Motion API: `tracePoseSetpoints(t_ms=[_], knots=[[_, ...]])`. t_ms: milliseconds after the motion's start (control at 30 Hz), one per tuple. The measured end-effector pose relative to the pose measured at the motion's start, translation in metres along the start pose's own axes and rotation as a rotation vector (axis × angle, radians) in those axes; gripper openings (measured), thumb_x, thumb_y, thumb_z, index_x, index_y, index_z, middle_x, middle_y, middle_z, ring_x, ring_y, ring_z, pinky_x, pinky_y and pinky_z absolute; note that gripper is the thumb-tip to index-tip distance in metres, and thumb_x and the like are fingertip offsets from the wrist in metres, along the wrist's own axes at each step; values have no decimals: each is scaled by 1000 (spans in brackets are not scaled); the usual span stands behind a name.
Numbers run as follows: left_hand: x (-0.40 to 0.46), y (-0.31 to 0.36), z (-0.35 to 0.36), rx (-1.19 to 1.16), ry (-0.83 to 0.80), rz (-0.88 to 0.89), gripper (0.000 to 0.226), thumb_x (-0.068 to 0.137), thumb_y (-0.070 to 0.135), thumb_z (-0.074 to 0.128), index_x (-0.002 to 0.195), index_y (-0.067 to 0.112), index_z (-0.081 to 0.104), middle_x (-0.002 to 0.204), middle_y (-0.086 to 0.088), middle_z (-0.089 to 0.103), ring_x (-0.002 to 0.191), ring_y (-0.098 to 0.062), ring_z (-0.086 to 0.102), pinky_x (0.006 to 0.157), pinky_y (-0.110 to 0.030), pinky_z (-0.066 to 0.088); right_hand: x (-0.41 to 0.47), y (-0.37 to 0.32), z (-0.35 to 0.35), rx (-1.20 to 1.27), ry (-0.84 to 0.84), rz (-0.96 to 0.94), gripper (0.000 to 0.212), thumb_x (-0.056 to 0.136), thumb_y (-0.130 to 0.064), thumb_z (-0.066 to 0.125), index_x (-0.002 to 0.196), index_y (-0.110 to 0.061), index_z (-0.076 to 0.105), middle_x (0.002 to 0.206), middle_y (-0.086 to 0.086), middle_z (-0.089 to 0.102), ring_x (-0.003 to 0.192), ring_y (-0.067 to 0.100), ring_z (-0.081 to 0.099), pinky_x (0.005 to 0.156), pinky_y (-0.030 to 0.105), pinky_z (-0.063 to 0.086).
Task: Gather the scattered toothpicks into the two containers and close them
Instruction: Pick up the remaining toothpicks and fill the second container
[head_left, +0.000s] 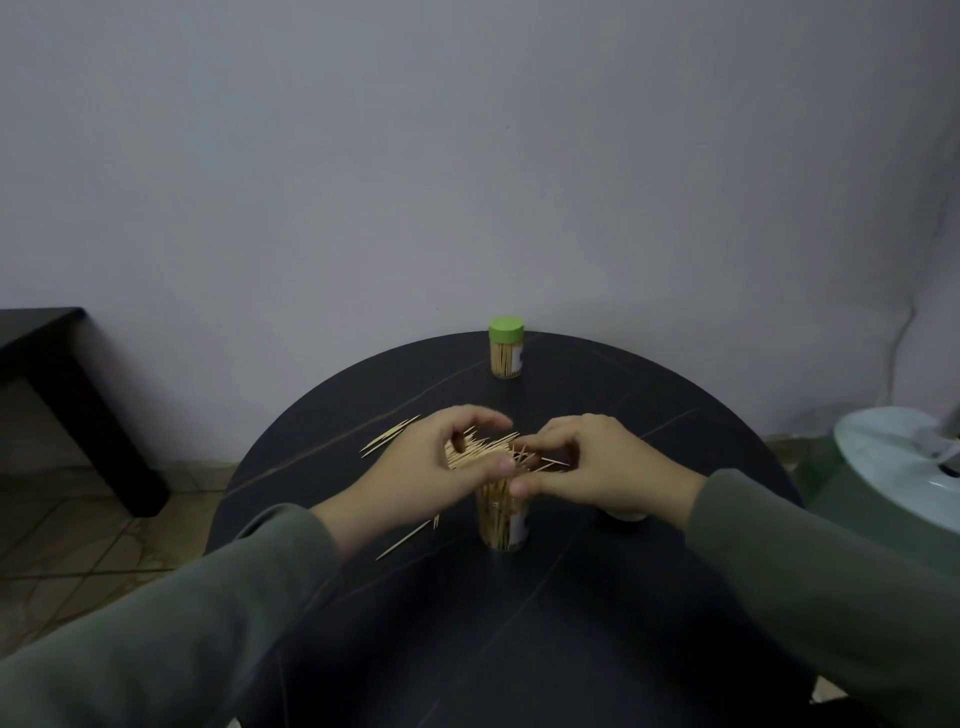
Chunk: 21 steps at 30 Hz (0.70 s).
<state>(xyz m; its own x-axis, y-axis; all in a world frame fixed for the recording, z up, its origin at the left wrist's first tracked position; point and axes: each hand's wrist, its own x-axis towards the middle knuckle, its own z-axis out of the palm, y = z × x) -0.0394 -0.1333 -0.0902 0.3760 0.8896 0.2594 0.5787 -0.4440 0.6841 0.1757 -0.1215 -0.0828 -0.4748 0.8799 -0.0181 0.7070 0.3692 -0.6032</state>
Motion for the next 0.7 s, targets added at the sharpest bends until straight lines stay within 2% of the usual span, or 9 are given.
tracePoseSetpoints(t_ms=[67, 133, 200, 333, 400, 533, 700], knots=[[-2, 1, -2, 141, -43, 197, 51, 87, 45, 66, 135, 40, 47, 124, 34, 48, 112, 8, 45, 90, -14, 39, -1, 1, -1, -51, -67, 45, 99, 46, -88, 57, 130, -37, 57, 119, -21, 58, 119, 6, 48, 109, 47, 35], [-2, 2, -3, 319, -71, 423, 57, 91, 42, 63, 142, 33, 42, 141, 24, 44, 125, 0, 43, 103, -24, 38, -2, -1, 3, -44, -99, 92, 99, 48, -79, 69, 136, -36, 50, 134, -16, 53, 131, 12, 41, 113, 46, 32], [-1, 2, -2, 473, -100, 533, 55, 93, 46, 57, 144, 32, 41, 148, 17, 41, 128, -8, 43, 102, -33, 41, -2, -4, 9, -10, -91, 97, 91, 54, -68, 75, 136, -38, 48, 135, -13, 54, 132, 15, 43, 112, 44, 33], [1, -1, 0, 617, -111, 549, 51, 97, 53, 41, 141, 27, 49, 142, 13, 51, 129, -14, 46, 91, -38, 47, 2, -4, 18, 6, -83, 62, 73, 62, -63, 73, 127, -37, 56, 120, -10, 64, 120, 14, 53, 107, 43, 38], [1, -4, -5, 622, -111, 546, 51, 97, 53, 39, 137, 25, 54, 136, 11, 58, 130, -17, 48, 90, -41, 49, 3, -4, 19, 39, -74, 48, 67, 57, -69, 73, 117, -42, 62, 113, -15, 66, 115, 10, 55, 106, 45, 38], [-3, -11, -13, 595, -135, 510, 50, 95, 54, 44, 137, 30, 53, 128, 14, 63, 132, -13, 47, 98, -39, 47, 6, 3, 19, 63, -76, 45, 78, 43, -90, 64, 110, -51, 62, 112, -22, 66, 117, 8, 54, 106, 47, 39], [-4, -14, -16, 508, -36, 485, 48, 93, 51, 52, 133, 25, 59, 135, 13, 57, 127, -10, 49, 103, -36, 45, 5, 4, 18, 18, -70, 77, 94, 44, -87, 65, 126, -42, 58, 126, -18, 60, 124, 13, 49, 107, 46, 38]])
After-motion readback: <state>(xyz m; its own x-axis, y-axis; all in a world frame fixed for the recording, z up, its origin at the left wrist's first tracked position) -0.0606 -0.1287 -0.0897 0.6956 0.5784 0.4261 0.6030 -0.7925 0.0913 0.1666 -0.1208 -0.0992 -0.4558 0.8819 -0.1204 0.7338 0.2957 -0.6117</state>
